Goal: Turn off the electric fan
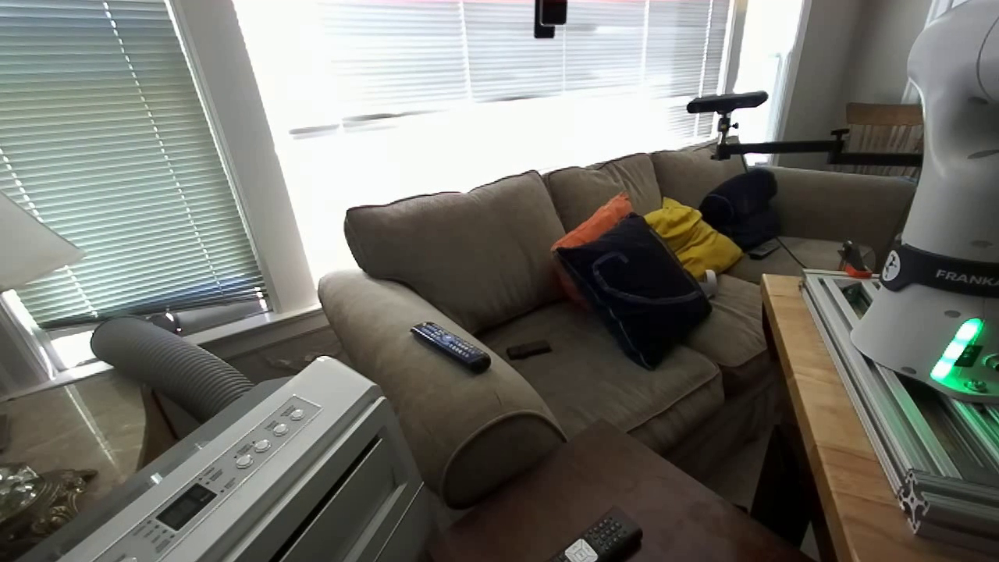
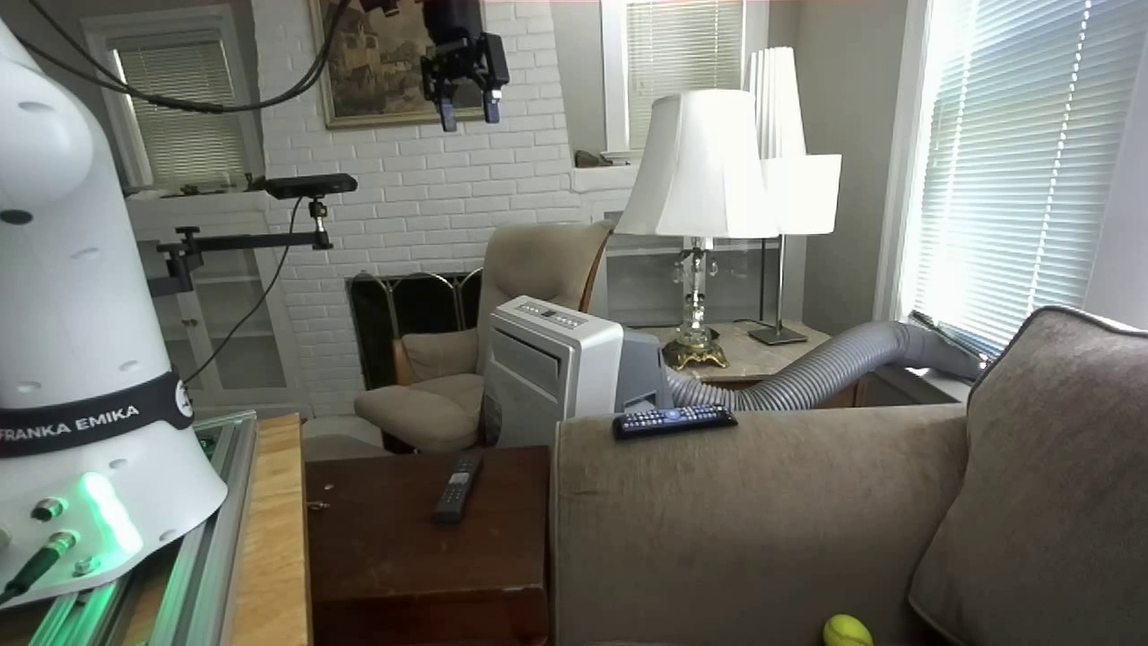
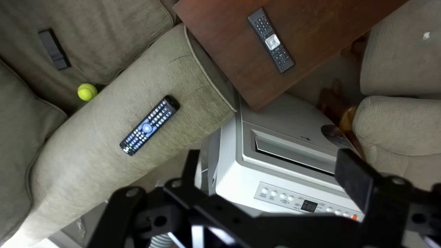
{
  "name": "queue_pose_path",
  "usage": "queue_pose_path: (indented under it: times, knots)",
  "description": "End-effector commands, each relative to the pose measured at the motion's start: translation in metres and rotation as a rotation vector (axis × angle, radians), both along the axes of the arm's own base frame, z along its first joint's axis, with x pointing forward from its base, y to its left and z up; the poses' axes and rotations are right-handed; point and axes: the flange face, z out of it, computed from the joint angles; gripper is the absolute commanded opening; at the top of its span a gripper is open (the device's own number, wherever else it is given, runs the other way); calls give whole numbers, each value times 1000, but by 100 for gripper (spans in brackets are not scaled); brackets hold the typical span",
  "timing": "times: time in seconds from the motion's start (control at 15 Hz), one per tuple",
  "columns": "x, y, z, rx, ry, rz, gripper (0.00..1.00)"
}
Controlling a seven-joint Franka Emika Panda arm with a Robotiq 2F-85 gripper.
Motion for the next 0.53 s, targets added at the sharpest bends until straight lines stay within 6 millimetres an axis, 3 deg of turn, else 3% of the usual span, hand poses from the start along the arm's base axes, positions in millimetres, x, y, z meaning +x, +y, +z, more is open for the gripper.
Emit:
queue_pose_path:
  times: [0.0, 0.27, 0.33, 0.47]
  knots:
    - [-64, -18, -17, 34, -86, -147, 100]
    - [-119, -28, -54, 49, -115, -305, 100]
    - [-85, -18, -35, 18, -72, -233, 100]
    - [-107, -22, -50, 13, -82, -267, 100]
